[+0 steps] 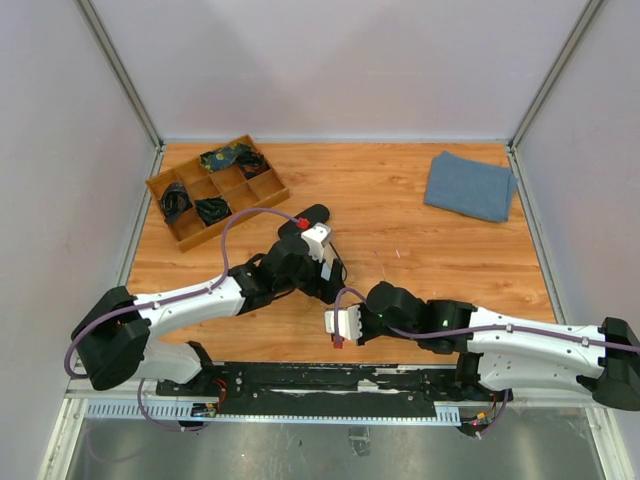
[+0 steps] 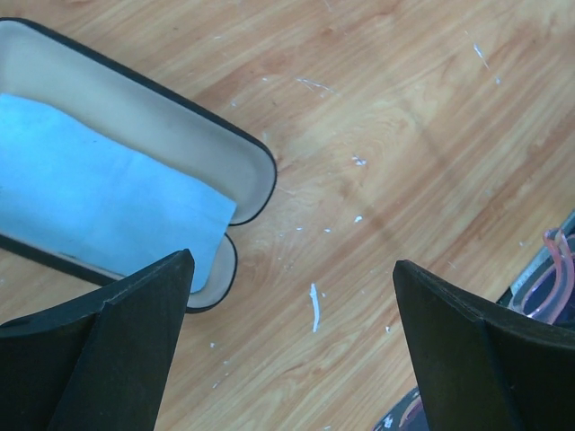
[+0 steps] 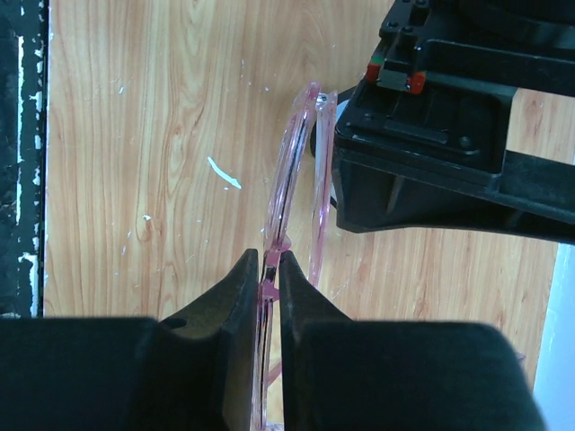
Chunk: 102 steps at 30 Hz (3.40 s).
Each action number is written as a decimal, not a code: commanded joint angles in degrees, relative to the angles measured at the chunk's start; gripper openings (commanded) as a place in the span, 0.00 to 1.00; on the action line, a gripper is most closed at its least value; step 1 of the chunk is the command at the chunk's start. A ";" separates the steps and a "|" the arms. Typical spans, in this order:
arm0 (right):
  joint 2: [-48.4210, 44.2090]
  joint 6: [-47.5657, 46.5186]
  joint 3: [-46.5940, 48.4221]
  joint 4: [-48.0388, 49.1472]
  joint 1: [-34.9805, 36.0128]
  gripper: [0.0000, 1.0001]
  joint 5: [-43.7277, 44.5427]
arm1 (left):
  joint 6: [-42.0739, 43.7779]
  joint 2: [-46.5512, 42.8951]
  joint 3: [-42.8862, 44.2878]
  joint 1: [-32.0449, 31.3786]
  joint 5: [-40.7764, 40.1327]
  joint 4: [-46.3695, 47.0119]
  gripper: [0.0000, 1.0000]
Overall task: Organize the sunglasses
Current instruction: Fold the sunglasses.
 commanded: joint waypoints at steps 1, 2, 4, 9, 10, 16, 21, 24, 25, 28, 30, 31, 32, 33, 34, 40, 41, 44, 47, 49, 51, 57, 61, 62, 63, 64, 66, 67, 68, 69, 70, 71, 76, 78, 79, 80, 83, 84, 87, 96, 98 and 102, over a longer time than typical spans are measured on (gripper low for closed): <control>-1.53 -1.45 -0.85 -0.84 0.90 0.01 0.29 | 3.76 1.23 1.50 -0.99 7.15 2.13 1.00; -1.56 -1.60 -0.90 -0.86 0.85 0.01 0.25 | 4.21 1.30 1.46 -1.05 7.88 2.36 1.00; -1.48 -1.63 -0.72 -1.22 0.90 0.01 0.02 | 5.07 1.39 1.41 -1.09 8.87 2.47 1.00; -1.22 -1.69 -0.50 -1.98 0.90 0.01 -1.28 | 4.19 1.17 2.02 -1.09 4.39 1.47 1.00; -1.26 -1.72 -0.58 -2.13 0.94 0.01 -1.63 | 3.35 0.72 2.37 -1.09 1.57 0.92 1.00; -1.21 -2.02 -1.00 -2.90 1.68 0.01 -2.85 | 0.32 -3.28 5.88 -1.04 -16.40 -3.42 1.00; -1.12 -3.80 -1.72 -2.77 2.41 0.01 -5.07 | 2.98 -4.62 9.80 -0.02 -18.36 -3.47 1.00; -1.17 -5.54 -2.28 -2.52 2.91 0.01 -7.57 | 4.95 -0.90 13.70 1.33 -14.57 -4.31 1.00; -1.13 -6.10 -2.41 -2.49 3.10 0.01 -8.41 | 5.46 0.74 14.98 1.59 -13.50 -4.73 1.00; -0.93 -7.51 -2.43 -2.72 3.87 0.01 -9.39 | 6.18 4.99 17.80 1.63 -9.89 -5.62 1.00; -0.68 -8.11 -2.12 -2.97 4.32 0.01 -9.69 | 6.33 6.76 18.54 1.63 -7.55 -5.03 1.00; -0.42 -8.40 -1.95 -3.19 4.54 0.01 -9.84 | 6.42 7.36 18.77 1.63 -6.50 -4.57 1.00; -0.16 -8.59 -1.67 -3.38 4.70 0.01 -10.03 | 6.51 7.83 18.96 1.63 -5.58 -4.22 1.00; 0.02 -8.84 -1.31 -3.79 4.82 0.01 -10.20 | 6.66 8.22 19.14 1.63 -4.63 -3.84 1.00; 0.24 -9.05 -0.96 -4.23 4.87 0.01 -10.43 | 6.85 8.51 19.24 1.63 -3.78 -3.56 1.00; -0.45 -9.64 -0.54 -4.32 5.20 0.01 -12.26 | 8.54 10.07 20.15 1.46 0.64 -2.74 1.00; -0.63 -9.70 -0.41 -4.33 5.19 0.01 -12.16 | 8.72 10.45 20.50 1.31 1.38 -2.89 1.00; -0.68 -9.80 -0.14 -4.52 5.19 0.01 -11.95 | 9.55 12.41 21.84 0.53 3.10 -3.94 1.00; -0.68 -9.73 0.19 -4.55 5.18 0.01 -11.58 | 10.13 14.33 23.27 -0.77 4.02 -5.26 1.00; -0.68 -9.56 0.63 -4.83 5.19 0.01 -11.13 | 10.40 15.31 23.75 -1.44 4.08 -6.31 1.00; -0.76 -9.35 0.86 -4.95 5.19 0.01 -10.35 | 10.22 15.91 23.57 -1.84 3.99 -7.07 1.00; -1.58 -8.59 0.87 -4.77 5.14 0.01 -7.65 | 9.27 14.64 20.91 -2.32 4.37 -7.93 1.00; -2.38 -8.37 0.53 -4.41 5.19 0.01 -6.25 | 8.15 12.57 18.50 -2.47 5.68 -7.76 1.00; -2.54 -8.32 0.55 -4.32 5.20 0.01 -6.03 | 7.88 12.02 17.93 -2.54 6.01 -7.61 1.00; -2.72 -8.31 0.45 -4.09 5.20 0.01 -5.72 | 7.67 11.35 17.36 -2.65 6.23 -7.54 1.00; -2.85 -8.35 0.40 -3.95 5.20 0.01 -5.42 | 7.48 10.95 16.91 -2.75 6.39 -7.50 1.00; -2.97 -8.27 0.38 -3.87 5.20 0.01 -4.93 | 7.08 10.24 16.11 -2.93 6.27 -7.65 1.00; -2.99 -8.24 0.38 -3.91 5.20 0.01 -4.82 | 6.95 9.92 15.67 -3.06 6.17 -7.64 1.00; -3.02 -8.23 0.37 -3.81 5.20 0.01 -4.73 | 6.73 9.51 15.28 -3.15 6.14 -7.55 1.00; -2.97 -8.22 0.34 -3.76 5.19 0.01 -4.60 | 6.54 9.07 14.78 -3.20 6.04 -7.41 1.00; -2.89 -8.18 0.41 -3.72 5.19 0.01 -4.39 | 6.28 8.65 14.34 -3.27 6.01 -7.28 1.00; -2.81 -8.16 0.36 -3.74 5.20 0.01 -4.04 | 6.08 8.26 13.89 -3.41 6.00 -7.08 1.00; -2.61 -7.96 0.50 -3.66 5.20 0.01 -2.81 | 5.27 6.90 12.50 -4.51 5.50 -7.10 1.00; -2.68 -7.87 0.63 -3.49 5.20 0.01 -2.41 | 4.95 6.75 12.12 -5.04 5.15 -7.11 1.00; -2.70 -7.82 0.59 -3.46 5.08 0.01 -2.16 | 4.76 6.78 12.02 -5.34 4.95 -7.08 1.00; -2.70 -7.85 0.64 -3.40 5.09 0.01 -1.90 | 4.49 6.83 11.88 -5.66 4.77 -7.00 1.00; -2.75 -7.57 0.64 -3.27 5.12 0.01 -1.10 | 3.88 6.78 11.44 -6.61 4.07 -6.88 1.00; -2.79 -7.46 0.58 -3.25 5.12 0.01 -0.77 | 3.59 6.71 11.28 -6.89 3.82 -6.84 1.00; -3.03 -7.14 0.53 -2.85 5.06 0.01 0.42 | 2.94 6.26 10.66 -7.60 3.24 -6.57 1.00; -4.00 -5.97 0.29 -1.91 4.76 0.01 2.39 | 1.36 5.23 9.19 -8.81 1.99 -6.26 1.00; -4.02 -5.84 0.29 -1.94 4.68 0.01 2.45 | 1.18 4.95 9.19 -8.89 1.33 -6.12 1.00; -3.82 -5.22 0.06 -1.94 4.65 0.01 2.22 | -0.52 3.05 9.61 -8.78 -6.29 -6.47 1.00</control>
